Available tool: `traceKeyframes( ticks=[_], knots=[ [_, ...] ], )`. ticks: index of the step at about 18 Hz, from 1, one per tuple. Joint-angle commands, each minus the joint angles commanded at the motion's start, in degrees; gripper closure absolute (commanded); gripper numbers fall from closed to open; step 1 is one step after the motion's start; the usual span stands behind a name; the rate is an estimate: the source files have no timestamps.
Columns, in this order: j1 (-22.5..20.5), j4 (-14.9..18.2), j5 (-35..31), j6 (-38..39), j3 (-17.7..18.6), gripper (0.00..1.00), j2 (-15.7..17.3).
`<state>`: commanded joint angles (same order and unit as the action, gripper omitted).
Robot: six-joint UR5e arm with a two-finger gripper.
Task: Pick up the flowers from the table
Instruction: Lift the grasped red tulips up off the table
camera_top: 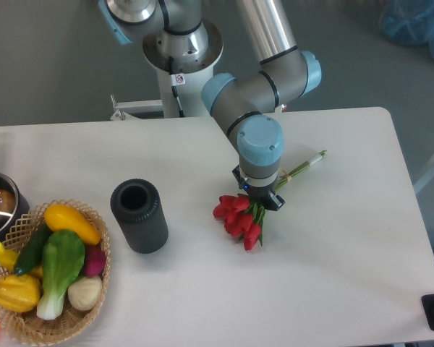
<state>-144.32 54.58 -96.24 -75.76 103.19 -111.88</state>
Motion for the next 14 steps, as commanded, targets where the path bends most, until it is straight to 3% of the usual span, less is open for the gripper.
traceKeyframes(
  ticks=[8, 12, 14],
  knots=[
    [-1.0, 1.0, 0.3, -0.3, -5.2, 1.00, 1.1],
    [-2.0, 7.6, 1.7, -0.5, -11.5, 1.00, 1.1],
    [-2.2, 8.8, 3.5, -0.6, -13.5, 1.00, 1.0]
  ],
)
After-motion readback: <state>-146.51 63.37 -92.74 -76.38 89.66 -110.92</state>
